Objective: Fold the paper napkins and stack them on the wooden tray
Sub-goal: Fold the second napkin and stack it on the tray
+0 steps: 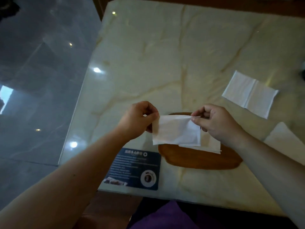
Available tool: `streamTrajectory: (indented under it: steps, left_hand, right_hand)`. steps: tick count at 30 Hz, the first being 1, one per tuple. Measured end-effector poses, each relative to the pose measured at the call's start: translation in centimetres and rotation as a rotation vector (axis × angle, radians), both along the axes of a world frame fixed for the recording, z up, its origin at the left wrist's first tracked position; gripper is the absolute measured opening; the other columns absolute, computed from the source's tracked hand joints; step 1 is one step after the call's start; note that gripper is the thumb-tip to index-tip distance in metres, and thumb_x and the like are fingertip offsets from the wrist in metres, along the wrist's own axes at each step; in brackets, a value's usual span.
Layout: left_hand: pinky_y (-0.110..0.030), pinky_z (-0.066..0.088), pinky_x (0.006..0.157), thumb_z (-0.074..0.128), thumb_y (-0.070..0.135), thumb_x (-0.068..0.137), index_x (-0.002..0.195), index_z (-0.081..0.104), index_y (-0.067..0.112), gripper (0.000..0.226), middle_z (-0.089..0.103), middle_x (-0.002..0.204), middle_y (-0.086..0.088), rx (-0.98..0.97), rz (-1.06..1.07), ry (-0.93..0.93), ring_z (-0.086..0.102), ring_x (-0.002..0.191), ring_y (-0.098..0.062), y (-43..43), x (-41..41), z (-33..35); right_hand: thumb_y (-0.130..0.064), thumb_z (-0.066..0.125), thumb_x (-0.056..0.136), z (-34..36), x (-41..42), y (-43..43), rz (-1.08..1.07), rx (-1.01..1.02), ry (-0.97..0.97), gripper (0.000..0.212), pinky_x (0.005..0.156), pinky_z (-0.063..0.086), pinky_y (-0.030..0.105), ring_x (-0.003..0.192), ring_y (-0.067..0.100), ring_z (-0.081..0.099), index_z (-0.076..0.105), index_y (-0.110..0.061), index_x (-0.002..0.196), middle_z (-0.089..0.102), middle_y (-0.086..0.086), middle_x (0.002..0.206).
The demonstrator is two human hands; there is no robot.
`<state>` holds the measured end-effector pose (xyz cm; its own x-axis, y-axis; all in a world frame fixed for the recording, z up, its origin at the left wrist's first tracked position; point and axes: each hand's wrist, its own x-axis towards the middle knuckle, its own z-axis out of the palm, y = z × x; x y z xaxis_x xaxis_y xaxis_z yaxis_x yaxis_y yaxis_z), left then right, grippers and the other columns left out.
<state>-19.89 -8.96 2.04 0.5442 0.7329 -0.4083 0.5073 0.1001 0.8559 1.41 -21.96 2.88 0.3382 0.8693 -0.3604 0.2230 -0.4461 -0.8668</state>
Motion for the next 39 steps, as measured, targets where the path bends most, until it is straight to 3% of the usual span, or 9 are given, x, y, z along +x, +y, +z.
streamTrajectory:
  steps: [4,10,13,17,19,23,27,33,39]
  left_hand:
    - [-0.030,0.059,0.051,0.065,0.017,0.086,0.079,0.062,0.022,0.009,0.067,0.083,-0.001,0.024,-0.123,0.027,0.069,0.058,-0.013,-1.0,3.6,-0.4]
    - [-0.015,0.050,0.044,0.065,0.016,0.085,0.078,0.060,0.028,0.015,0.065,0.081,0.007,0.056,-0.327,0.096,0.064,0.058,0.002,-2.1,8.0,-1.2]
    - [-0.012,0.048,0.042,0.064,0.016,0.086,0.077,0.059,0.031,0.018,0.064,0.081,0.010,0.090,-0.373,0.109,0.063,0.057,0.003,-2.4,9.3,-1.7]
    - [-0.015,0.051,0.042,0.064,0.021,0.086,0.078,0.059,0.033,0.015,0.065,0.080,0.006,0.176,-0.416,0.180,0.064,0.054,-0.001,-2.7,9.9,-2.6]
    - [-0.018,0.054,0.044,0.063,0.024,0.086,0.076,0.057,0.035,0.016,0.066,0.078,0.007,0.221,-0.443,0.227,0.064,0.053,-0.003,-2.7,9.9,-2.9]
    - [-0.023,0.055,0.049,0.060,0.026,0.087,0.082,0.058,0.033,0.009,0.062,0.077,0.011,0.355,-0.512,0.305,0.061,0.057,-0.005,-2.8,9.8,-3.5]
    - [-0.019,0.044,0.054,0.056,0.024,0.090,0.088,0.060,0.024,0.004,0.057,0.081,0.007,0.507,-0.608,0.323,0.056,0.067,-0.012,-2.9,9.8,-4.0]
    - [-0.033,0.049,0.056,0.049,0.028,0.092,0.087,0.058,0.022,0.012,0.056,0.080,0.003,0.696,-0.739,0.363,0.054,0.066,-0.018,-3.0,9.8,-4.3]
    - [-0.033,0.050,0.058,0.053,0.027,0.091,0.088,0.060,0.022,0.009,0.061,0.083,0.002,0.652,-0.677,0.378,0.056,0.068,-0.018,-3.1,9.5,-4.5]
  right_hand:
    - [-0.021,0.072,0.077,-0.7,2.0,-2.7,-0.113,-0.009,-0.041,0.009,0.055,0.041,0.025,0.050,0.000,0.056,0.067,-0.029,0.075,0.067,-0.013,0.061]
    - [-0.018,0.071,0.079,-1.9,4.2,-5.8,-0.212,-0.042,-0.086,0.012,0.049,0.042,0.016,0.055,0.000,0.059,0.066,-0.028,0.075,0.069,-0.012,0.063]
    - [-0.018,0.072,0.079,-2.3,4.8,-6.6,-0.230,-0.067,-0.138,0.011,0.057,0.048,0.025,0.062,0.006,0.063,0.065,-0.025,0.076,0.069,-0.007,0.066]
    - [-0.014,0.071,0.080,-2.6,5.0,-7.0,-0.216,-0.092,-0.159,0.009,0.068,0.053,0.033,0.074,0.018,0.066,0.064,-0.019,0.081,0.069,0.003,0.077]
    - [-0.018,0.070,0.080,-2.9,5.1,-7.0,-0.200,-0.111,-0.194,0.009,0.069,0.053,0.033,0.075,0.016,0.065,0.063,-0.022,0.081,0.068,0.001,0.079]
    - [-0.023,0.069,0.080,-3.6,5.2,-6.8,-0.133,-0.125,-0.310,0.009,0.060,0.048,0.028,0.068,0.012,0.060,0.061,-0.027,0.080,0.063,-0.003,0.075]
    - [-0.024,0.069,0.080,-4.1,5.3,-6.5,-0.050,-0.132,-0.414,0.010,0.055,0.045,0.026,0.063,0.010,0.056,0.059,-0.025,0.081,0.061,-0.004,0.072]
    - [-0.024,0.067,0.081,-4.2,5.6,-6.4,0.077,-0.144,-0.538,0.011,0.049,0.031,0.019,0.059,0.005,0.052,0.056,-0.024,0.082,0.060,-0.007,0.070]
    - [-0.024,0.065,0.083,-4.3,5.9,-6.1,0.129,-0.149,-0.592,0.008,0.050,0.031,0.018,0.062,0.006,0.052,0.058,-0.020,0.085,0.058,-0.007,0.071]
